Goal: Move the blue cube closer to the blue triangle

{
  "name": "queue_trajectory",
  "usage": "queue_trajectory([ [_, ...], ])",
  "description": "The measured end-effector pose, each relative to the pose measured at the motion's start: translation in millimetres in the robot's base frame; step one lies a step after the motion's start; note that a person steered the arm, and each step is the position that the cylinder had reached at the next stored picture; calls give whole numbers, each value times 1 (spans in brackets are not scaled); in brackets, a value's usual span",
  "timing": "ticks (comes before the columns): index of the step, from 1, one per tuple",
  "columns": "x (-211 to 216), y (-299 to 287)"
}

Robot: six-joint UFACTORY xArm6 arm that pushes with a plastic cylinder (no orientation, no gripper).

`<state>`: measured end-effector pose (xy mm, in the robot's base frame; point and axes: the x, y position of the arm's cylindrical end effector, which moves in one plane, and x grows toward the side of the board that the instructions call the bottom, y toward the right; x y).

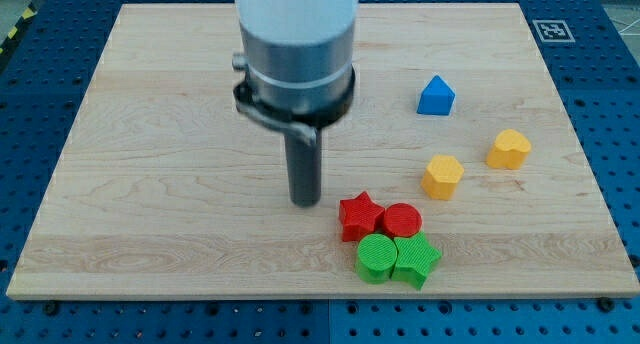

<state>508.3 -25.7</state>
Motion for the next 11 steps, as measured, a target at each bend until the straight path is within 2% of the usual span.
queue_trajectory([
  [3, -116, -7],
  [4, -133, 18],
  [5, -133, 70],
  [9, -119, 71],
  [10, -118, 93],
  [11, -118, 145],
])
